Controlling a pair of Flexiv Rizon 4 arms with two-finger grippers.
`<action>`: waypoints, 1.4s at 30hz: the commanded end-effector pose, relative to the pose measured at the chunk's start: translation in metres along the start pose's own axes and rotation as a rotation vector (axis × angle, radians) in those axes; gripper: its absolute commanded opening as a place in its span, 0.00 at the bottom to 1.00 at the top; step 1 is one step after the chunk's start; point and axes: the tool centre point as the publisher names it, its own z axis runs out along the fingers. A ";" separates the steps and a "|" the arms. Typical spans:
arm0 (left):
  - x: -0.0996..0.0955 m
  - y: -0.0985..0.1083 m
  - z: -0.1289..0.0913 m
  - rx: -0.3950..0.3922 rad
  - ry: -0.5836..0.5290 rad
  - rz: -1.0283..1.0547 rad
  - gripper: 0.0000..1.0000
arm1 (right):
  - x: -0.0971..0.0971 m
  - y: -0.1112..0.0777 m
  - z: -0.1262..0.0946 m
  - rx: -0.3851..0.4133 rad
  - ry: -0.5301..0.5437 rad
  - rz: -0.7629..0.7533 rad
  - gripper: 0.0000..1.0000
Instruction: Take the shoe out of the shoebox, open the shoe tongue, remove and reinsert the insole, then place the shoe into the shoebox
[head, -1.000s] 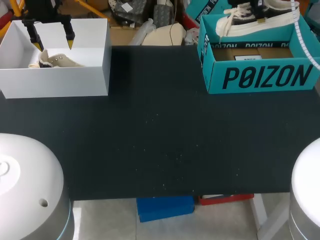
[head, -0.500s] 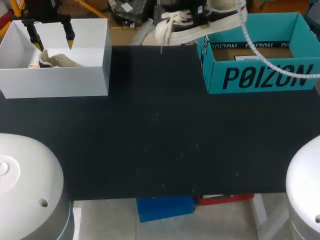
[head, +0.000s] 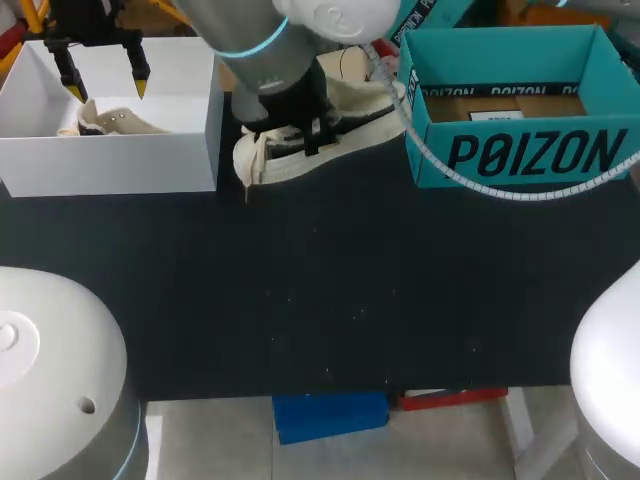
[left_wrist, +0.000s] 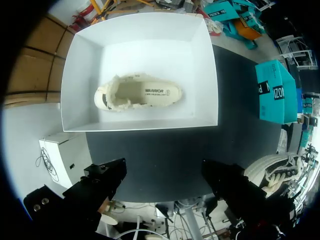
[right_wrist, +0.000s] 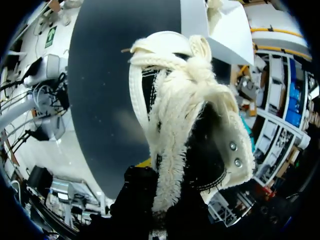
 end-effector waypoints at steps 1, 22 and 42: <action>0.000 0.000 -0.001 -0.002 -0.002 -0.001 1.00 | 0.026 0.034 0.030 -0.001 -0.005 0.006 0.00; 0.000 0.000 -0.001 -0.002 -0.002 -0.001 1.00 | 0.103 0.090 0.130 -0.081 0.009 0.084 0.00; 0.000 0.000 -0.001 -0.002 -0.002 -0.001 1.00 | 0.115 0.076 0.154 -0.063 0.033 0.179 1.00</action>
